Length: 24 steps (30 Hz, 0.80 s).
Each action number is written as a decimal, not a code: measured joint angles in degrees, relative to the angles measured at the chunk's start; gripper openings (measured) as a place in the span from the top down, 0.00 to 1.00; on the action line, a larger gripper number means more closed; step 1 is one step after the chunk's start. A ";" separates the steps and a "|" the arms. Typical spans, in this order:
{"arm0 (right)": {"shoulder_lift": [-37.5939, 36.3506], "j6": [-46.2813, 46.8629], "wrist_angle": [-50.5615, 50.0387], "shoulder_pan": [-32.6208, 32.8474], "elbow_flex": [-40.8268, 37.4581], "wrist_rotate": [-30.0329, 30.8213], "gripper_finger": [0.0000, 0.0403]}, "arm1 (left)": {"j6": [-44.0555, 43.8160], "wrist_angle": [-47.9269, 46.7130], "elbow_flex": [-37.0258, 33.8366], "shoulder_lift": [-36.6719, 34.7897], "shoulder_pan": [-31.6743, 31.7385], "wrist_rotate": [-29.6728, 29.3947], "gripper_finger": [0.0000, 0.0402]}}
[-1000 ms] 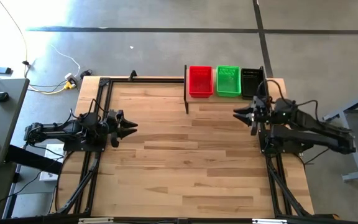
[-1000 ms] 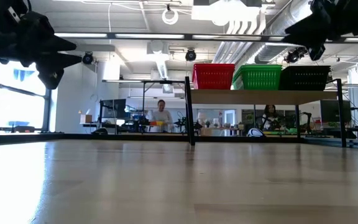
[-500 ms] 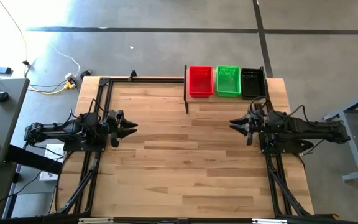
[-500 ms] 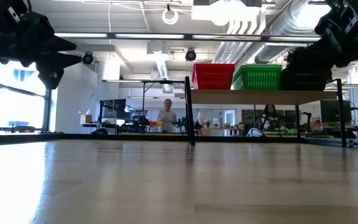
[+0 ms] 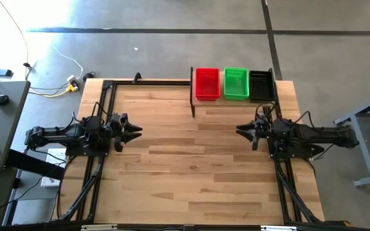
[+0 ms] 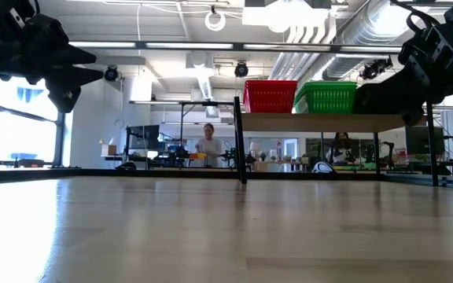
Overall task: Stack baskets on shelf by color
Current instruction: Return to Home Position
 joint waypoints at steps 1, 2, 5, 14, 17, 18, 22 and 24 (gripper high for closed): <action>0.00 0.24 -0.01 -0.01 0.00 -0.27 0.76 | 0.00 0.00 0.00 -0.02 0.00 0.01 0.66; 0.00 0.15 -0.04 -0.01 0.00 -0.66 0.76 | 0.00 0.00 0.00 -0.01 0.00 0.00 0.66; 0.00 -1.82 -0.09 -0.01 0.01 -1.08 0.76 | 0.00 0.00 0.00 0.00 0.00 0.01 0.66; 0.00 -8.02 -0.15 -0.01 0.02 -1.10 0.76 | 0.00 0.00 0.00 0.00 0.00 0.00 0.66; 0.00 -9.26 -0.18 -0.01 0.02 -1.13 0.76 | 0.00 0.00 0.00 0.00 0.00 0.00 0.66; 0.00 -9.37 -0.20 -0.01 0.02 -1.15 0.76 | 0.00 0.00 0.00 0.00 0.00 0.00 0.66; 0.00 -9.30 -0.24 -0.01 0.04 -1.20 0.76 | 0.00 0.00 0.00 0.00 0.00 0.00 0.66; 0.00 -9.37 -0.24 -0.01 0.04 -1.20 0.76 | 0.00 0.00 0.00 -0.01 0.00 0.00 0.66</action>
